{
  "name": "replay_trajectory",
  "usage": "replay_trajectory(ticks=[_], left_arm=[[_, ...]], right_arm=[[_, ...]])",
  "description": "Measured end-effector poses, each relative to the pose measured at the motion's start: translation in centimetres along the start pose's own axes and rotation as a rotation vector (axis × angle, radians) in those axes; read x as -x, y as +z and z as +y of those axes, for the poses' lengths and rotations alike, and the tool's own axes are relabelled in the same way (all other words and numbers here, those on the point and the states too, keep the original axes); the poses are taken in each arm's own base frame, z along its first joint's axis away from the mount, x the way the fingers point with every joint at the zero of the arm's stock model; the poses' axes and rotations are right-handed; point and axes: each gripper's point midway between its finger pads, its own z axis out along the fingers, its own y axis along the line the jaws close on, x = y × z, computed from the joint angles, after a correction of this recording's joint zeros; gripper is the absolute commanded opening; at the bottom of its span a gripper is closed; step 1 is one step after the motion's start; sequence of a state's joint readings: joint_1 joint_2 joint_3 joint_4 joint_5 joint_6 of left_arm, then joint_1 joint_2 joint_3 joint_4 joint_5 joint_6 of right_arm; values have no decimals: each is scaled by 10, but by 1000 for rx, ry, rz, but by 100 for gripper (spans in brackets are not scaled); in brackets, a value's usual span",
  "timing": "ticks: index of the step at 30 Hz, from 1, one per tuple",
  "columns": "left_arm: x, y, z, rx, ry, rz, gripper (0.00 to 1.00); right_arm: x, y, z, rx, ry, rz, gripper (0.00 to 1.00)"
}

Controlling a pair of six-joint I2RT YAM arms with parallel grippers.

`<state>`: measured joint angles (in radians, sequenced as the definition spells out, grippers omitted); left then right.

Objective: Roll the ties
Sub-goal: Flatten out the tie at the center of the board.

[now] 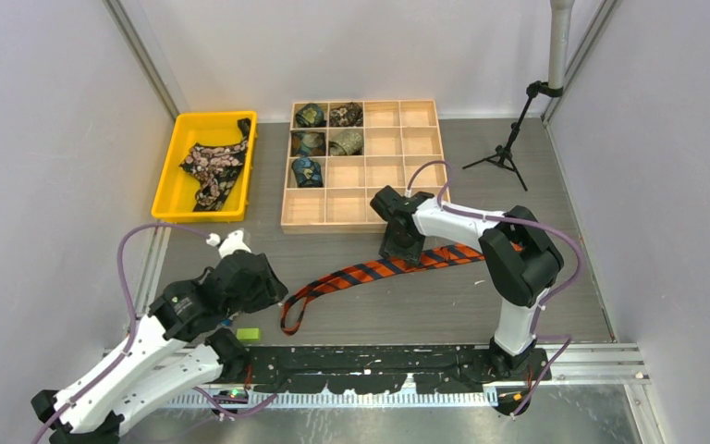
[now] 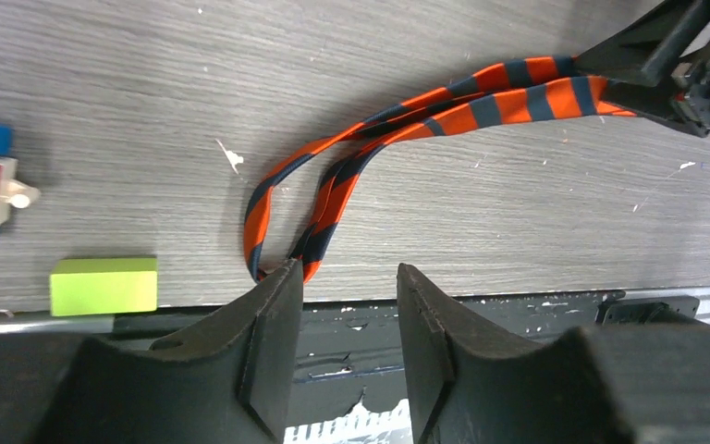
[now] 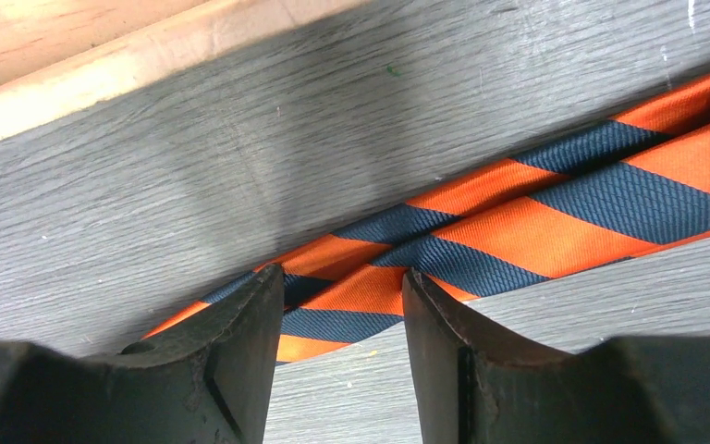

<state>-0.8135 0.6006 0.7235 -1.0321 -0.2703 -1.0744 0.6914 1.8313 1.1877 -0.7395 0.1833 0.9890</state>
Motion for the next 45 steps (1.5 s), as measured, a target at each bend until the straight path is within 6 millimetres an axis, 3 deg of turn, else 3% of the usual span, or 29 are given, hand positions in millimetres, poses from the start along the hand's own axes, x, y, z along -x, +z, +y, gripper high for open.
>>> replay_trajectory(ticks=[3,6,11,14,20,27,33,45], left_arm=[[13,-13,-7,-11,38,-21,41],[12,-12,-17,-17,103,19,39],[-13,8,-29,-19,206,180,37],[-40,28,-34,-47,242,306,36],[-57,53,-42,-45,294,400,36],[-35,86,-57,-2,365,397,35],[-26,120,-43,49,363,433,34],[3,156,-36,13,299,490,33]], right_arm=[[0,0,0,-7,-12,11,54],[0,-1,0,-10,-25,15,56],[5,-2,0,-7,-54,1,62],[10,-5,-1,-9,-72,-15,63],[18,-34,-2,43,-75,-66,63],[17,-56,-14,81,-63,-101,63],[10,-55,-26,58,-68,-91,62],[6,-53,-32,49,-70,-84,62]])
